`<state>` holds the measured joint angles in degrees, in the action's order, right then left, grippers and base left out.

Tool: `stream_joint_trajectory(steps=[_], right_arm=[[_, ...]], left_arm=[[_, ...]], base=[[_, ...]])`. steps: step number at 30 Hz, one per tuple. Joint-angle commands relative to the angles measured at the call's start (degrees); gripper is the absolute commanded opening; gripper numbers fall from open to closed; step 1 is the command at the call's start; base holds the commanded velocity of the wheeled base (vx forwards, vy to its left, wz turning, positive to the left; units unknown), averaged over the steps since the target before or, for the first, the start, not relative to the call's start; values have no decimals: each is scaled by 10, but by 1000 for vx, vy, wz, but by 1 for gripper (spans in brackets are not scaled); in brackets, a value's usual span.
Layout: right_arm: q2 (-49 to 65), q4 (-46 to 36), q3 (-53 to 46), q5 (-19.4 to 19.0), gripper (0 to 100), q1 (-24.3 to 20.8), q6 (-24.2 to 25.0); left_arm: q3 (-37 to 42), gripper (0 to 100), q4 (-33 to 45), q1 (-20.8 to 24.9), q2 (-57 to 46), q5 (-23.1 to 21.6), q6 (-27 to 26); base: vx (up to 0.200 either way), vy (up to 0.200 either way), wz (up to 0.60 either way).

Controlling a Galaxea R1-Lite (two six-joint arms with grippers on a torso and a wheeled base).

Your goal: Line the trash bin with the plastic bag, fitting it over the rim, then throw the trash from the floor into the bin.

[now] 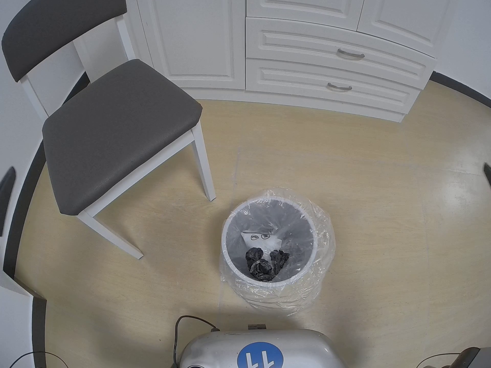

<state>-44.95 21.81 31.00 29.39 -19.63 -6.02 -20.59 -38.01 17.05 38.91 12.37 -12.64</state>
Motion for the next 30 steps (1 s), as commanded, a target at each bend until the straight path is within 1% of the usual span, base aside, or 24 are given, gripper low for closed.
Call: stream_joint_trajectory(steps=[1, 5, 6, 7, 8, 9, 12, 15, 19, 20, 23, 24, 26, 28, 29, 30], right_arm=[[269, 16, -82, -21, 100, 166, -43], [358, -33, -96, -22, 100, 184, -43], [358, -33, -96, -22, 100, 184, -43], [391, -57, -95, -28, 100, 186, -42], [391, -57, -95, -28, 100, 186, -42], [414, -70, -98, -43, 100, 187, -40], [442, -72, -118, -57, 100, 191, -40], [449, -66, -142, -57, 100, 195, -39], [449, -58, -161, -57, 100, 195, -33], [449, -48, -173, -59, 100, 195, -27], [449, -44, -188, -65, 100, 195, -26], [449, -42, -203, -79, 100, 195, -28], [449, -42, -209, -92, 100, 195, -28], [449, -43, -210, -95, 100, 195, -28], [449, -49, -211, -112, 100, 195, -27], [449, -51, -212, -118, 100, 195, -26]], left_arm=[[-94, 100, 162, -111, -215, 0, 35], [-94, 100, 198, -139, -262, -2, 41], [-94, 100, 198, -139, -262, -2, 41], [-98, 100, 217, -149, -283, -2, 41], [-98, 100, 217, -149, -283, -2, 41], [-103, 100, 230, -158, -299, -2, 45], [-103, 100, 246, -175, -323, -2, 72], [-99, 100, 276, -188, -350, -4, 87], [-95, 100, 281, -189, -351, 1, 97], [-96, 100, 282, -189, -351, 2, 116], [-92, 100, 284, -190, -351, 4, 124], [-84, 100, 282, -193, -351, 14, 130], [-82, 100, 280, -197, -351, 31, 133], [-82, 100, 280, -197, -351, 33, 134], [-84, 100, 280, -200, -350, 35, 131], [-85, 100, 281, -200, -350, 35, 129]], base=[[0, 0, 0], [0, 0, 0], [0, 0, 0], [0, 0, 0], [0, 0, 0], [0, 0, 0], [0, 0, 0], [0, 0, 0], [0, 0, 0], [0, 0, 0], [0, 0, 0], [0, 0, 0], [0, 0, 0], [0, 0, 0], [0, 0, 0], [0, 0, 0]])
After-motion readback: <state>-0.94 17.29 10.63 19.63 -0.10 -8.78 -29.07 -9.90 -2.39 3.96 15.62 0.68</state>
